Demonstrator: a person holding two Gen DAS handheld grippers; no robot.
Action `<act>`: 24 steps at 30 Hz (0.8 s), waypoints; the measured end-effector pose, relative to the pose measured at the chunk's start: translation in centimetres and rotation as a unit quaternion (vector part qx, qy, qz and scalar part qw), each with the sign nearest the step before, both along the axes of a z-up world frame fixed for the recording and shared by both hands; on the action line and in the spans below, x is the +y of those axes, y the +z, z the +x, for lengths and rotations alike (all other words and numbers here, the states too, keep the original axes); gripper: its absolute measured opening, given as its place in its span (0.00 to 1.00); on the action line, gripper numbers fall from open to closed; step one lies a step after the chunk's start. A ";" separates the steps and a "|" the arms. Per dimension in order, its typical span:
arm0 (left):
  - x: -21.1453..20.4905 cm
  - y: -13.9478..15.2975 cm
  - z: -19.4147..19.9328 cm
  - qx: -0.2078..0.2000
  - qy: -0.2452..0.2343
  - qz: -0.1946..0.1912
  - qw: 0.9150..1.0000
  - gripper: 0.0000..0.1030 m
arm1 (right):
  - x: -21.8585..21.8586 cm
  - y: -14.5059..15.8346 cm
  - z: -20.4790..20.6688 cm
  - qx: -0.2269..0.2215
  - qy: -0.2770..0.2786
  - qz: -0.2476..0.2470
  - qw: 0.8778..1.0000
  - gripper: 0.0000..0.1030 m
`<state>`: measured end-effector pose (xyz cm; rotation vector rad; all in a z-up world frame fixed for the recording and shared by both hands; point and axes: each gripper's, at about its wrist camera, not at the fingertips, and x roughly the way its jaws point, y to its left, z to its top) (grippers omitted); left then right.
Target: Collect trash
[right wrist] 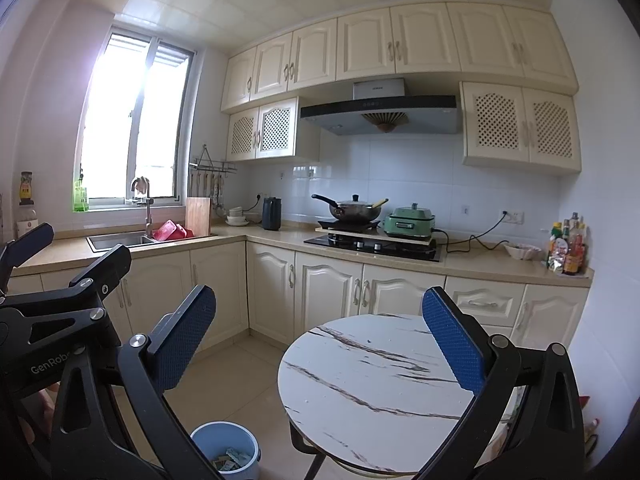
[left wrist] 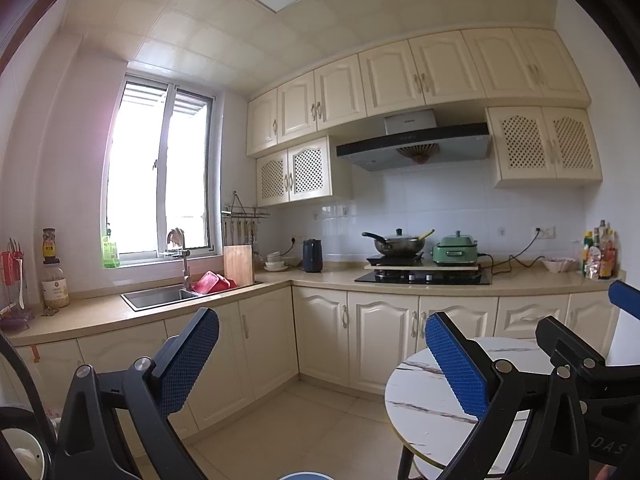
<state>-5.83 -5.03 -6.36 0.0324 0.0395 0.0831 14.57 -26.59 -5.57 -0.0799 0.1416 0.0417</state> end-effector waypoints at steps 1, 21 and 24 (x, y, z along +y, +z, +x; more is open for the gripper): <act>0.0 0.1 0.1 0.000 0.000 0.000 1.000 0.99 | 0.0 0.0 0.0 0.001 0.000 0.000 1.000 1.00; 0.7 -0.1 0.2 0.001 0.001 0.001 1.000 0.99 | -0.4 -0.1 0.2 0.002 0.001 0.001 1.000 1.00; 0.9 -0.3 0.0 0.001 0.000 0.002 1.000 0.99 | -0.5 -0.1 0.2 0.002 0.000 0.001 1.000 1.00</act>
